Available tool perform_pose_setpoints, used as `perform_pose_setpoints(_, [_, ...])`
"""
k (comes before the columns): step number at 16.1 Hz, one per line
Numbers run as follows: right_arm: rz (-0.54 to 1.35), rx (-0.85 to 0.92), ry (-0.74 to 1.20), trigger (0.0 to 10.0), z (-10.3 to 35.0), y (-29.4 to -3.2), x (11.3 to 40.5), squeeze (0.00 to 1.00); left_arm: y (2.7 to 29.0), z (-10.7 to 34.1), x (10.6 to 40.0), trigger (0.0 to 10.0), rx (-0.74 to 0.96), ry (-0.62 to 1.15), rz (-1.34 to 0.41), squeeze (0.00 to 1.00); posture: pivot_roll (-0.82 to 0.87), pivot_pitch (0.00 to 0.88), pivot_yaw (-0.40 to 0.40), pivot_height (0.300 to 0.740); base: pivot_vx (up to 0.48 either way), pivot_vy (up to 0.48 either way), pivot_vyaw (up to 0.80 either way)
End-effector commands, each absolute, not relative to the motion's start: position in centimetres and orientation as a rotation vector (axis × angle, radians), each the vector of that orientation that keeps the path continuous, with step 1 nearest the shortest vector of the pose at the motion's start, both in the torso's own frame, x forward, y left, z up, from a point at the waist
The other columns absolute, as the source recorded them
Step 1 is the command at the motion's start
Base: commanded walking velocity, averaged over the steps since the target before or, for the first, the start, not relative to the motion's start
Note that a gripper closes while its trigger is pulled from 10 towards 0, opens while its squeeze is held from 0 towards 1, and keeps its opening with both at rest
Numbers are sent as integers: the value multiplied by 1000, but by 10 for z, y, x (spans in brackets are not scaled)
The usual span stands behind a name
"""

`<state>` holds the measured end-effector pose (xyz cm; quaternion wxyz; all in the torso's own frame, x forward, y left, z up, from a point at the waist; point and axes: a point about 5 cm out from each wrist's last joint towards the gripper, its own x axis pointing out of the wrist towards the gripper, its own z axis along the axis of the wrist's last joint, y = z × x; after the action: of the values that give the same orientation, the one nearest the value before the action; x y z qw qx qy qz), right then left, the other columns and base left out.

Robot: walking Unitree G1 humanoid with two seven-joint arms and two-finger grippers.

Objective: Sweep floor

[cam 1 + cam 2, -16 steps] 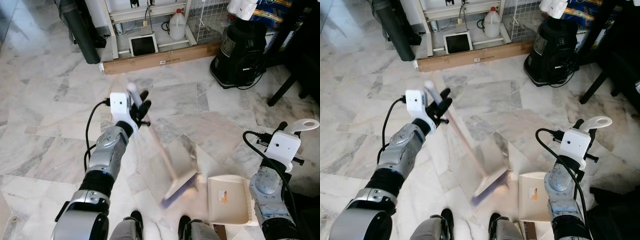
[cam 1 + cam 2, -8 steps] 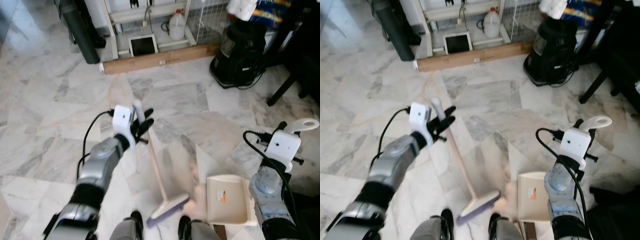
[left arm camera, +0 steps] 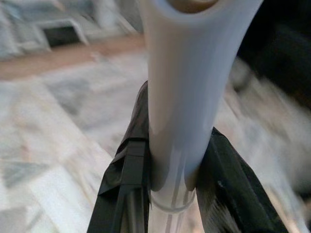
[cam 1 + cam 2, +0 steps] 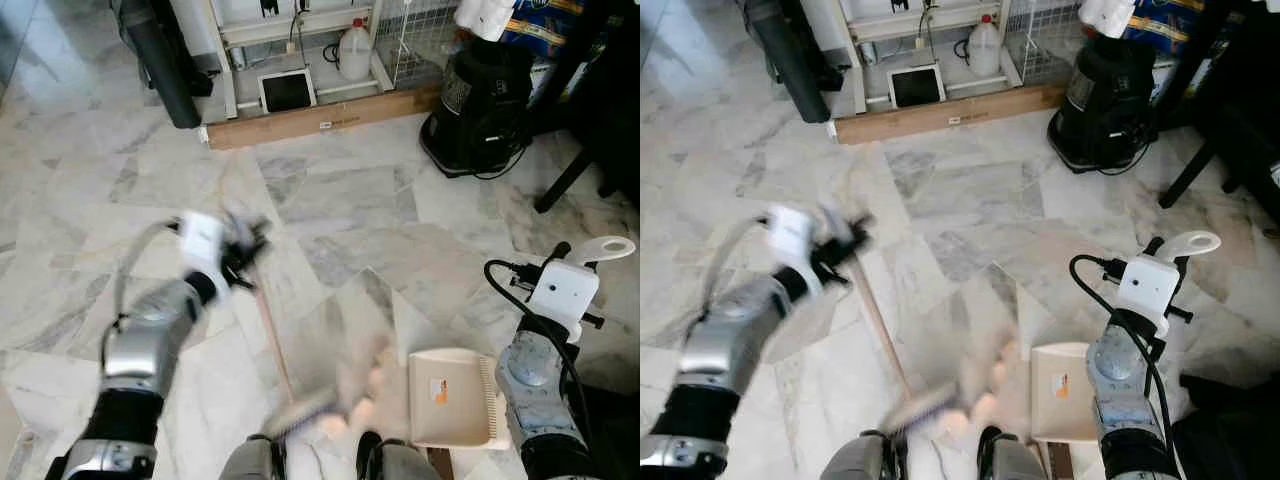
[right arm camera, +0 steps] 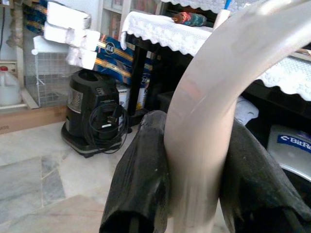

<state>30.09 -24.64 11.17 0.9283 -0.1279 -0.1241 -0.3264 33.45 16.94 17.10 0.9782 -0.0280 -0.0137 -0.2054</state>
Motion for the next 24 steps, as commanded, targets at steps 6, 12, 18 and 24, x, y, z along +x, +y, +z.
perform_pose_setpoints(6, [-601, -234, -230, 10000, 107, -240, 304, 0, 181, 207, 334, 10000, -102, -210, -228, 0, 44, 249, 33, 740, 0, 0, 0])
perform_pose_setpoints(12, [-554, -222, -229, 10000, 104, -234, 305, 0, 198, 187, 334, 10000, 161, -100, -22, 0, 49, 259, 32, 740, 0, 0, 0])
perform_pose_setpoints(18, [-564, -236, -255, 10000, 104, -238, 296, 0, 188, 163, 337, 10000, 108, -58, 56, 0, 43, 318, 23, 740, 0, 0, 0])
perform_pose_setpoints(24, [-612, -275, -302, 10000, 115, -241, 300, 0, 175, 165, 338, 10000, 69, -57, 17, 0, 61, 370, 21, 740, 0, 0, 0])
